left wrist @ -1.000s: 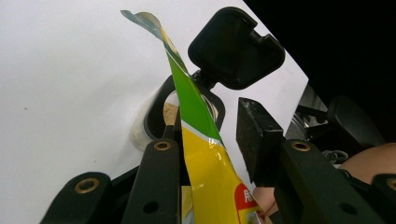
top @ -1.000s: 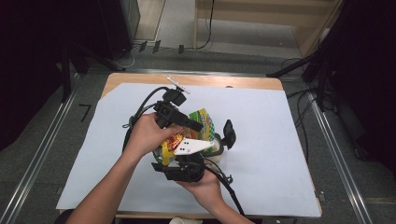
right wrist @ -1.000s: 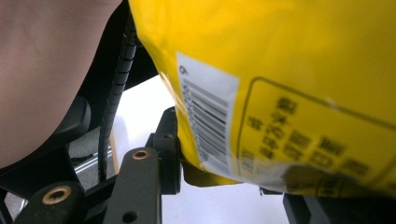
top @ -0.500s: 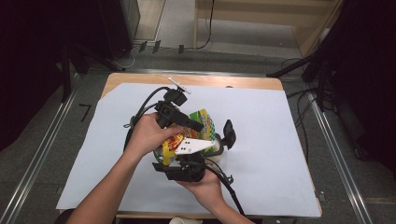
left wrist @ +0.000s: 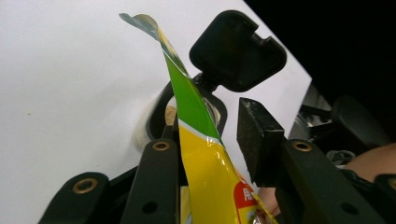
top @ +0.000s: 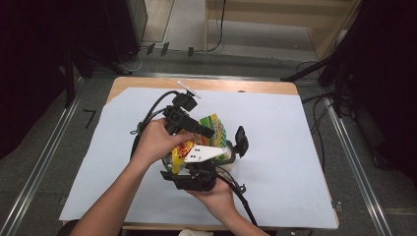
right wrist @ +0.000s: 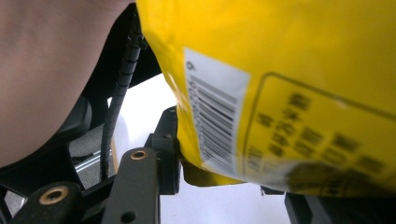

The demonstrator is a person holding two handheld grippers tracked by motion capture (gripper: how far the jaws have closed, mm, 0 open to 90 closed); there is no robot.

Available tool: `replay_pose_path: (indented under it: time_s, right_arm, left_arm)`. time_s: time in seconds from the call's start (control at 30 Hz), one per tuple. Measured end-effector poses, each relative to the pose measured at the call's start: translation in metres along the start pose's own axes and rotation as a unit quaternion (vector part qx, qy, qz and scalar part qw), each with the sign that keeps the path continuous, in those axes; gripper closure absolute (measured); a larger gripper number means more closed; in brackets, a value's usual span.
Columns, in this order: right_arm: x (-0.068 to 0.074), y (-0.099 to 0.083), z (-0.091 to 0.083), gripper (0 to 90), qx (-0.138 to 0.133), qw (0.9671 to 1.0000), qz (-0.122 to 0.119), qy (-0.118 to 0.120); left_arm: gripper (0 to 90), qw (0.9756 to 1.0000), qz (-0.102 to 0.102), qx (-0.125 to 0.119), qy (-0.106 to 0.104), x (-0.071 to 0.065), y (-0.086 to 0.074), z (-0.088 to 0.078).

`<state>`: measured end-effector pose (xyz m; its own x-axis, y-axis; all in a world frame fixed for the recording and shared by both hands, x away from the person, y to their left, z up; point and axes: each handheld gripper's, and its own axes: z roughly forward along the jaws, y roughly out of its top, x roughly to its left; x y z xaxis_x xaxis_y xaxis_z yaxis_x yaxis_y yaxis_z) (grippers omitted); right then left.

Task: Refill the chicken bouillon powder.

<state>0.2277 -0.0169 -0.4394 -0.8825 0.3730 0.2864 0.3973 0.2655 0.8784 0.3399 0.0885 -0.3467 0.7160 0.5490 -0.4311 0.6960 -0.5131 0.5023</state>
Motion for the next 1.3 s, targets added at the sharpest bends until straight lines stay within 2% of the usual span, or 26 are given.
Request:
replay_pose_path:
  time_s: [0.13, 0.27, 0.3, 0.37, 0.8, 1.3]
  right_arm:
    - [0.001, -0.0014, 0.0014, 53.3, 0.005, 0.9999, -0.012, 0.001]
    - [0.0027, -0.0026, 0.0024, 56.7, 0.007, 0.9995, -0.027, -0.011]
    - [0.0026, -0.0027, 0.0021, 60.5, 0.007, 0.9995, -0.027, -0.014]
    - [0.0016, -0.0027, 0.0014, 61.4, 0.005, 0.9995, -0.027, -0.016]
    - [0.0029, -0.0024, 0.002, 61.9, -0.002, 0.9997, -0.018, -0.017]
    - [0.003, -0.0019, 0.0021, 62.0, -0.001, 0.9996, -0.021, -0.019]
  left_arm:
    - [70.4, 1.0, 0.001, 0.0, 0.001, 0.0, 0.0005, 0.0007]
    - [70.4, 1.0, 0.0, 0.002, -0.004, 0.001, 0.0003, 0.0012]
    - [70.5, 1.0, -0.001, 0.002, -0.005, 0.0008, 0.0003, 0.0014]
    - [70.5, 1.0, 0.0, 0.0, -0.004, -0.0001, 0.0004, 0.0016]
    - [71.0, 1.0, -0.001, 0.001, -0.002, -0.001, 0.0004, 0.0002]
    - [71.1, 1.0, 0.001, -0.001, -0.004, -0.0008, 0.0, -0.0007]
